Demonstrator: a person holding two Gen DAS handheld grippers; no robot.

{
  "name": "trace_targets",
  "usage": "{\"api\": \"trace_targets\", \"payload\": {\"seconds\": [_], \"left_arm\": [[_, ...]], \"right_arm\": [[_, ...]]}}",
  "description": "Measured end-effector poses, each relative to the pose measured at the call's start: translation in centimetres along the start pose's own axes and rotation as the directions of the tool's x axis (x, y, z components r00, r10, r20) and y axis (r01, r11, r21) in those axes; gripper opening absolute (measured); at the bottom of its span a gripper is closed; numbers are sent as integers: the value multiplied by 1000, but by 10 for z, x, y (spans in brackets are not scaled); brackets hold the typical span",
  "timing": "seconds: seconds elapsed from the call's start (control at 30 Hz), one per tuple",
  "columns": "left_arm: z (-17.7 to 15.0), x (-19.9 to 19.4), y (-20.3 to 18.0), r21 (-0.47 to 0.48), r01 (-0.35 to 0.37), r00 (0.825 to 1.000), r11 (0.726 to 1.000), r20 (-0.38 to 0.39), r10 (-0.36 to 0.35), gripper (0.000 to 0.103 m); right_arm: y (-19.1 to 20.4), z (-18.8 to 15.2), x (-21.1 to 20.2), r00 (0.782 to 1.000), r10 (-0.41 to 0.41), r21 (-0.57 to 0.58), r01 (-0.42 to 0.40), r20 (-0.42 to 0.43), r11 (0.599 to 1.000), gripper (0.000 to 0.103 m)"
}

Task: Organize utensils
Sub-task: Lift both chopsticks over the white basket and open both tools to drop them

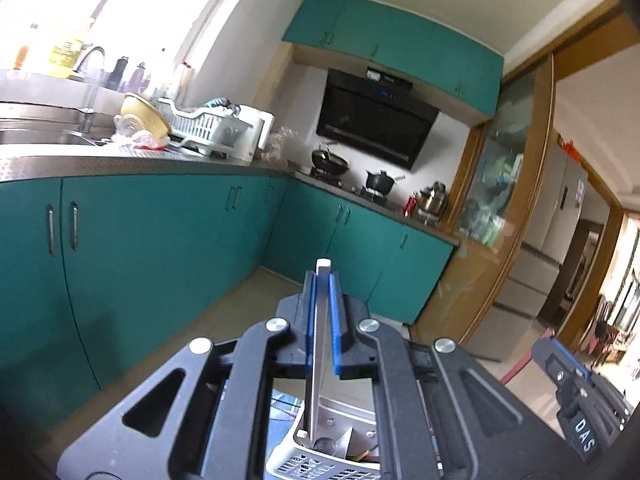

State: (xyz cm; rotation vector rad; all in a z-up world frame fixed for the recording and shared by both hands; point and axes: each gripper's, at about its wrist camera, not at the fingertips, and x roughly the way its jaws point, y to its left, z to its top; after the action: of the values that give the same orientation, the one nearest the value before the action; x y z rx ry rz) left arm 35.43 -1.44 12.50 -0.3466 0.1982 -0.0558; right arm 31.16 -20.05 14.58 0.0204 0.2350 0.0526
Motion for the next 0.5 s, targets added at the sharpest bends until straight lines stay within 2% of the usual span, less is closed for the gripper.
{"api": "trace_targets", "payload": {"seconds": [0.23, 0.5], "left_arm": [[-24, 30, -10, 87, -10, 998, 996, -54, 14, 6], [-44, 53, -13, 140, -6, 995, 990, -100, 21, 7]], "right_arm": [[-12, -23, 24, 999, 3, 24, -2, -40, 1000, 7], [-19, -38, 35, 998, 28, 52, -25, -53, 998, 7]]}}
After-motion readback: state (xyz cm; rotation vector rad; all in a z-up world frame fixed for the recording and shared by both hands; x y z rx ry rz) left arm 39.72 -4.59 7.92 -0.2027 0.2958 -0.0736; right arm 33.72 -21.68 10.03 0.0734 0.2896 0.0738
